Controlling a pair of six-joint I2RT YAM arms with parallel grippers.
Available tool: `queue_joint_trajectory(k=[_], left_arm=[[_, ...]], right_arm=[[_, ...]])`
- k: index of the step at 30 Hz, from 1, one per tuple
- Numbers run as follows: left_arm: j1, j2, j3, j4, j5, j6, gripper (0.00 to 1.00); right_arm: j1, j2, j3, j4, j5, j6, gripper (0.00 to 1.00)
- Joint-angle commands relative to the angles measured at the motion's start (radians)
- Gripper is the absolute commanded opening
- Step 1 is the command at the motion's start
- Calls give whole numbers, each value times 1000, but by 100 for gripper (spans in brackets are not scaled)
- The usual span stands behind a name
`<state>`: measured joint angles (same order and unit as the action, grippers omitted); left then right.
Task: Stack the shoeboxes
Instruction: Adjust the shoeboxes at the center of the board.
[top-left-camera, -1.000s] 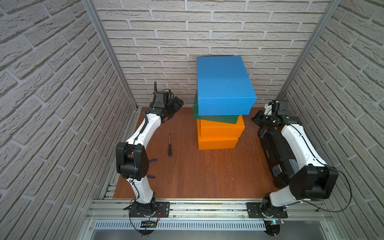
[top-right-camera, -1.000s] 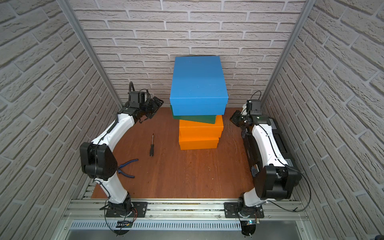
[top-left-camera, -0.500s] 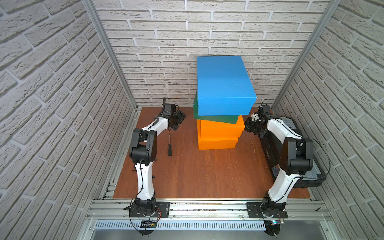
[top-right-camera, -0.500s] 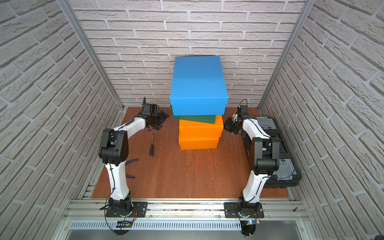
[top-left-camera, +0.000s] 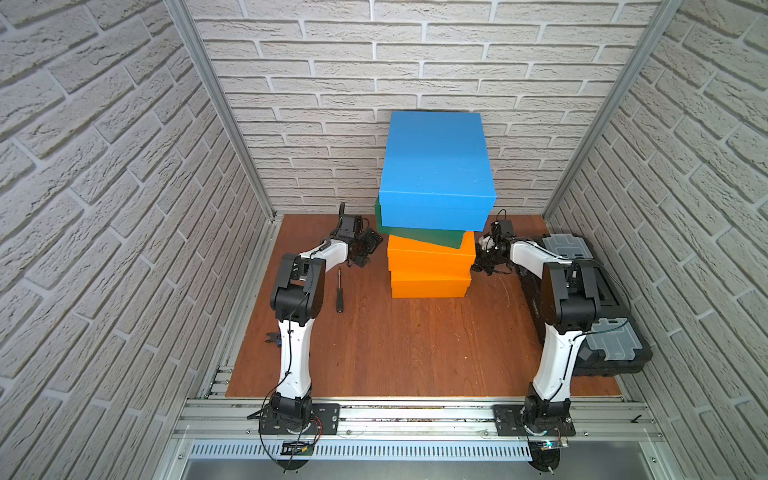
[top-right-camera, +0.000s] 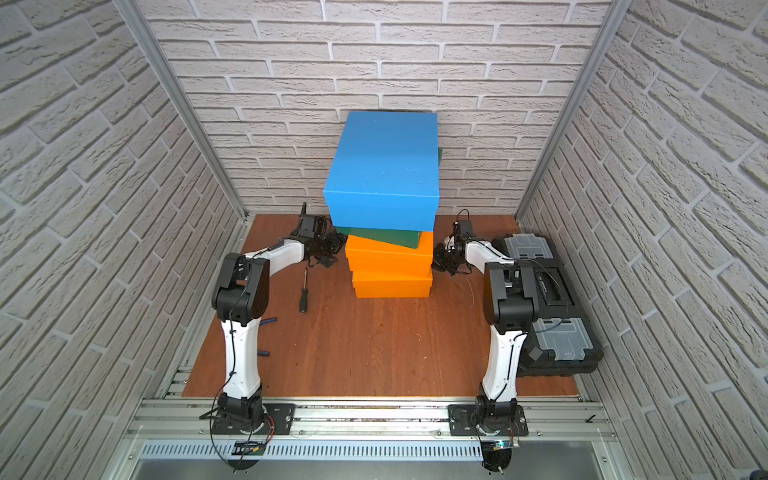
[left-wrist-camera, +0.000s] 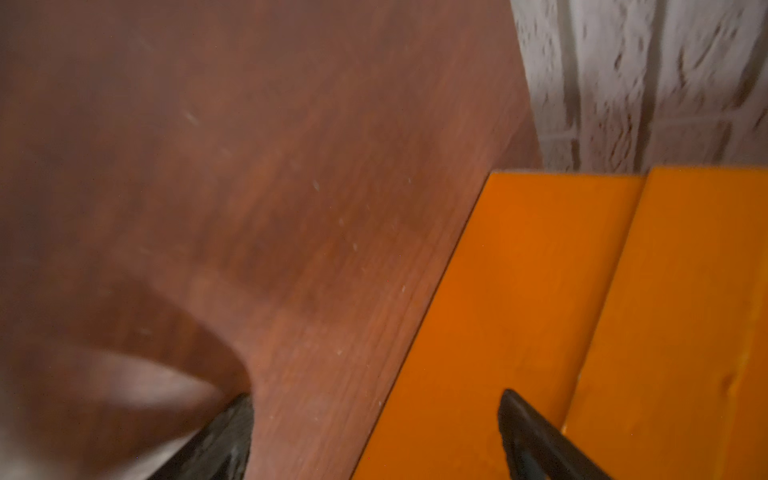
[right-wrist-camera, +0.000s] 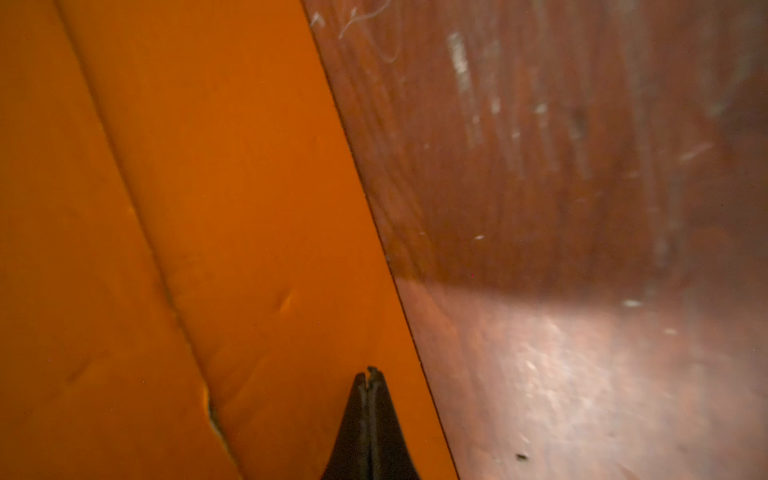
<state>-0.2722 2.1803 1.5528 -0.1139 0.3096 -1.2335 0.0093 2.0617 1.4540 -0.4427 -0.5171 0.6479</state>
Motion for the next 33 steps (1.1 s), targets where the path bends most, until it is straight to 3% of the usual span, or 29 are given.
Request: queue_joint_trajectory(k=[1, 10, 23, 33], left_arm=[[-20, -1, -64, 105, 33, -41, 91], [-44, -91, -275, 284, 59, -121, 91], [-97, -242, -452, 332, 32, -123, 90], [-210, -289, -522, 348, 4, -130, 90]], right_arm=[[39, -1, -40, 63, 0, 19, 3], [85, -69, -129, 104, -7, 49, 3], [107, -193, -285, 143, -4, 60, 3], [113, -287, -395, 131, -1, 41, 3]])
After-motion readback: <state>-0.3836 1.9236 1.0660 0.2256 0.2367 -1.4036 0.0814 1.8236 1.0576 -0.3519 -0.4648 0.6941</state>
